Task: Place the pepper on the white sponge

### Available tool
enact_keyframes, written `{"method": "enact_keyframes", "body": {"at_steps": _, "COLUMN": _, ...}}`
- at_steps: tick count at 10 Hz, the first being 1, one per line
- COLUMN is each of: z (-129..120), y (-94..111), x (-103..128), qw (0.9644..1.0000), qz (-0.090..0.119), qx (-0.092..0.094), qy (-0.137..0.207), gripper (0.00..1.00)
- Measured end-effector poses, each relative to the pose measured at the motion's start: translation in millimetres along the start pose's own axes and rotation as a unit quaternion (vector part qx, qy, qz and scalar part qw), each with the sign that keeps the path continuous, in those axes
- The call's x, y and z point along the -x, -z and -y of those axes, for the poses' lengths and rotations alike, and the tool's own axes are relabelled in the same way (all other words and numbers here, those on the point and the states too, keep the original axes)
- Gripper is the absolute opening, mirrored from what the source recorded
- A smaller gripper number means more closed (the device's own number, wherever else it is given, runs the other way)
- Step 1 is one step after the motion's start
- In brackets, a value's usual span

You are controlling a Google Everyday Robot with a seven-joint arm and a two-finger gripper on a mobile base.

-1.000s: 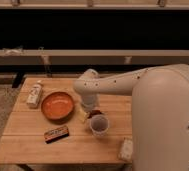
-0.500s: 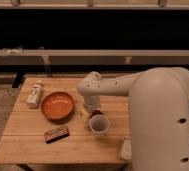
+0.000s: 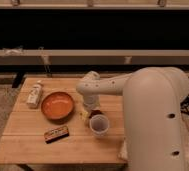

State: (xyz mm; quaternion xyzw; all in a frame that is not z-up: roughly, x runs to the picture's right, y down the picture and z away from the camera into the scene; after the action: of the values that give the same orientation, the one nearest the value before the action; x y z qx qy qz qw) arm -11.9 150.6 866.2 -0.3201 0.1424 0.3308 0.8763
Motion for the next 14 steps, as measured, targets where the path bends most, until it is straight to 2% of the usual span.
{"method": "enact_keyframes", "body": {"at_steps": 4, "z": 0, "y": -16, "x": 4, "qw": 0.9999, "qz": -0.014, "qx": -0.003, "qy": 0.004, "gripper": 0.79}}
{"method": "enact_keyframes", "body": {"at_steps": 5, "z": 1, "y": -18, "x": 3, "qw": 0.9998, "qz": -0.020, "qx": -0.005, "qy": 0.005, "gripper": 0.74}}
{"method": "enact_keyframes", "body": {"at_steps": 9, "z": -1, "y": -21, "x": -2, "qw": 0.9990, "qz": -0.042, "qx": -0.016, "qy": 0.006, "gripper": 0.32}}
{"method": "enact_keyframes", "body": {"at_steps": 11, "z": 3, "y": -18, "x": -9, "qw": 0.9987, "qz": -0.044, "qx": -0.026, "qy": -0.002, "gripper": 0.14}}
{"method": "enact_keyframes", "body": {"at_steps": 12, "z": 9, "y": -8, "x": -14, "qw": 0.9986, "qz": -0.037, "qx": -0.035, "qy": -0.015, "gripper": 0.04}}
{"method": "enact_keyframes", "body": {"at_steps": 14, "z": 20, "y": 15, "x": -20, "qw": 0.9977, "qz": -0.022, "qx": -0.048, "qy": -0.041, "gripper": 0.00}}
